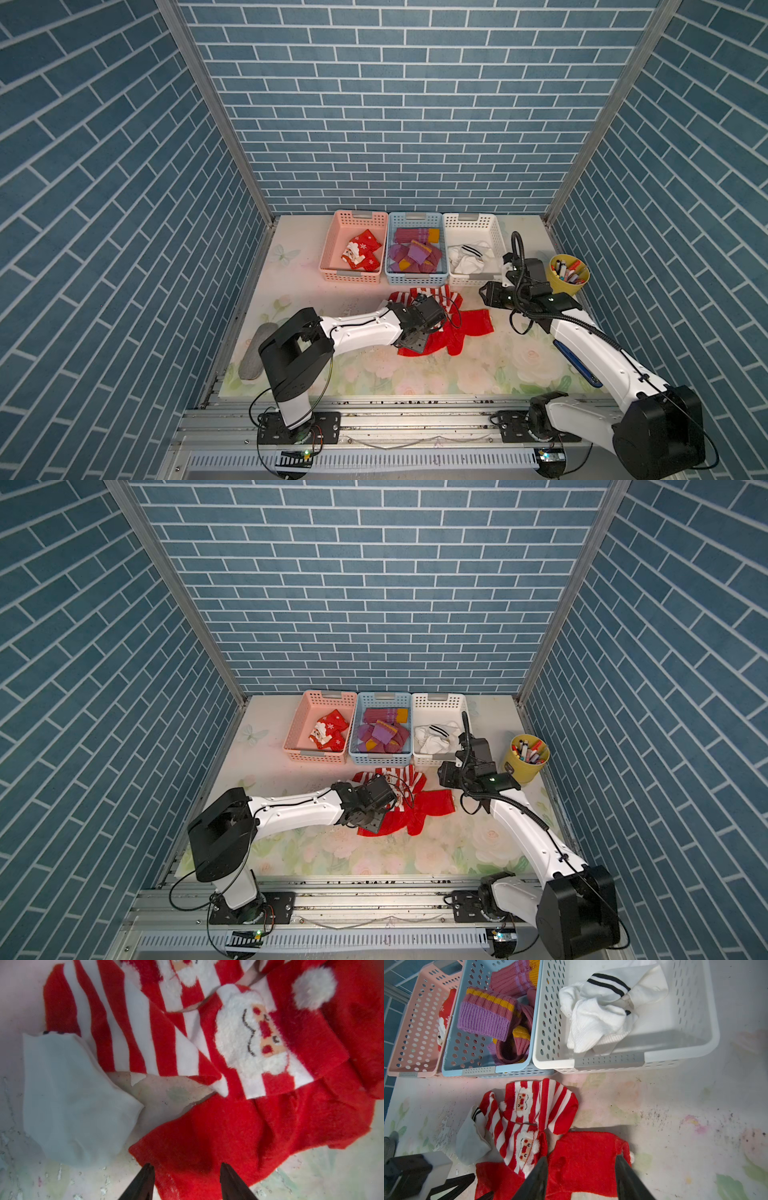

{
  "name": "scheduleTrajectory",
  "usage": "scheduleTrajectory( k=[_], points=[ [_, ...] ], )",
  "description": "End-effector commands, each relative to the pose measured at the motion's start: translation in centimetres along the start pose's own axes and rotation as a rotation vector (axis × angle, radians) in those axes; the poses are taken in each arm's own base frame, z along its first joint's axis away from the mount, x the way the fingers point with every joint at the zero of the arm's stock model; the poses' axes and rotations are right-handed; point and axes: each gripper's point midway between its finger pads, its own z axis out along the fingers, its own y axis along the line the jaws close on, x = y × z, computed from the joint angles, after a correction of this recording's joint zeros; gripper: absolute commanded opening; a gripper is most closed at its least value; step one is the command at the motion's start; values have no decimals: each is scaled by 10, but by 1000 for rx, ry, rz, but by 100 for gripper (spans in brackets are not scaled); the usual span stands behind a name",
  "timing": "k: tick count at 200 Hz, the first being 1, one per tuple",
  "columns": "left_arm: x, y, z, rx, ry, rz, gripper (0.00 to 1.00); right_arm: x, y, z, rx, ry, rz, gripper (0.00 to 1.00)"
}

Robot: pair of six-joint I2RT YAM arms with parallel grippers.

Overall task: Sort the socks into the basket by color
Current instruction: Pick up the sock at the center of the board.

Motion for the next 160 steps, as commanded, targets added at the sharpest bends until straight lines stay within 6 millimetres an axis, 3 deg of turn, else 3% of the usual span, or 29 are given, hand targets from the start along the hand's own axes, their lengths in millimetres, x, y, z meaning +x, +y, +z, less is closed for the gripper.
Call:
scheduleTrajectory(
  k=[1,92,160],
  points=[
    [0,-2,2,-19,13,20,57,0,2,-3,-10,-18,35,53],
    [10,-6,17,-21,73,36,48,0,1,-6,-5,-27,39,53],
    [13,-16,18,40,87,68,12,-1,-1,-11,8,-40,39,53]
  ],
)
